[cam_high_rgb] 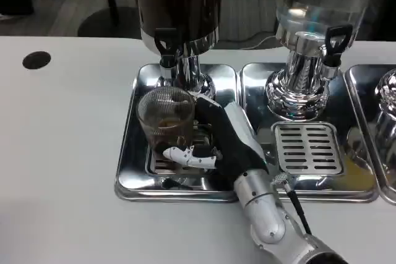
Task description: Grasp the cup under the faucet to collect the drink, then remove the cup.
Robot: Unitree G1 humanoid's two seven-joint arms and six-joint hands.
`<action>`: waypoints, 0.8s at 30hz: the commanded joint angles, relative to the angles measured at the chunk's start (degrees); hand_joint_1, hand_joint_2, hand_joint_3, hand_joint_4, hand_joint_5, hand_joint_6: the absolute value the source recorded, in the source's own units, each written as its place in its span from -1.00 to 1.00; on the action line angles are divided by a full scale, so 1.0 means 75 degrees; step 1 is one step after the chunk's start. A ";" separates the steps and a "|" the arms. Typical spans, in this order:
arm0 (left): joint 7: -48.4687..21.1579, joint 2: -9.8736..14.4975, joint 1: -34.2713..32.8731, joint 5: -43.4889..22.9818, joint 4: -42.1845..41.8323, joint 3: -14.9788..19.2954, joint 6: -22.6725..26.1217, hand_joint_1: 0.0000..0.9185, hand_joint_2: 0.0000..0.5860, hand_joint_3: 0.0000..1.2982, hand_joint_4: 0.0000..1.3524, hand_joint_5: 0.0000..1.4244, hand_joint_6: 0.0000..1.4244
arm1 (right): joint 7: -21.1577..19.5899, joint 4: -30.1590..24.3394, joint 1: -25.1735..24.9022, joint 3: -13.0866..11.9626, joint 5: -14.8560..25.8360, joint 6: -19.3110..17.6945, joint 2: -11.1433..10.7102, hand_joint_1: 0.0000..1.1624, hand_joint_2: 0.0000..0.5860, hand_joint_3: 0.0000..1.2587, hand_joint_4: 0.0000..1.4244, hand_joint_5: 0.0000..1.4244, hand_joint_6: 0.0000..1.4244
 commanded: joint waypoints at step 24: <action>-0.0099 0.0030 -0.0239 0.0249 0.0072 -0.0267 0.0131 -1.00 -0.92 -1.00 -1.00 -1.00 -1.00 | -0.0290 -0.1035 0.0499 0.0059 -0.0083 0.0077 0.0119 0.54 -0.31 -0.44 -0.49 -0.53 -0.66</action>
